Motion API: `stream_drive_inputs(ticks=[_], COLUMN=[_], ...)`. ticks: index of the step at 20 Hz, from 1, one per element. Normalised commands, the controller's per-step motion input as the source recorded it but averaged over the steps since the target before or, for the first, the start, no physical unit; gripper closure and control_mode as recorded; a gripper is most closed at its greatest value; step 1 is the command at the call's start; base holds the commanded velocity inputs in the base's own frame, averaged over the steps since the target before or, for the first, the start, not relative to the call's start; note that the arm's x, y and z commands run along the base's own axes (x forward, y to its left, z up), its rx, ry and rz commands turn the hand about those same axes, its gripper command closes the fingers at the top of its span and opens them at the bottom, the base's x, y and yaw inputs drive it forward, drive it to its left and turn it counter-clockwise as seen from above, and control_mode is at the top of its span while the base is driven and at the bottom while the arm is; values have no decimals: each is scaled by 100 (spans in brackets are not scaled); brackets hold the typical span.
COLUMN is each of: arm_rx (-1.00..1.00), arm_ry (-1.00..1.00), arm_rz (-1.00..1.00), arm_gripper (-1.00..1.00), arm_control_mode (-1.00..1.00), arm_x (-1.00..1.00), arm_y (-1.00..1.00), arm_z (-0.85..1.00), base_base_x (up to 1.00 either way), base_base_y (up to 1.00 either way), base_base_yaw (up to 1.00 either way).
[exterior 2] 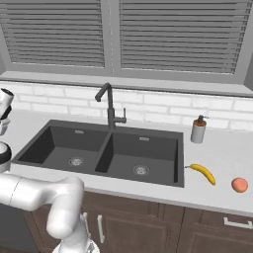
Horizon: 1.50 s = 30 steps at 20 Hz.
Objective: Put the colander in the sink, put the banana, peach in the colander, and turn on the sink faucet and pour water over the colander.
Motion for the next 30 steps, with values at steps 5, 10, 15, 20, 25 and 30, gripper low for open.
stream_drive_inputs(ticks=[5,10,15,20,25,30], arm_rx=[0,-2,-2,-1,0,0], arm_ry=[2,0,0,0,0,0], arm_rz=[0,0,0,0,0,0], arm_gripper=[-100,-100,-100,-100,-100,100], arm_control_mode=[-100,-100,-100,-100,-100,-100], arm_x=[0,0,0,-15,-26,-12], arm_y=[0,0,0,0,0,0], arm_z=[-30,-49,-56,-50,-9,0], base_base_x=[0,0,0,0,0,0], base_base_y=[0,0,0,0,0,0], base_base_yaw=[0,0,0,0,0,0])
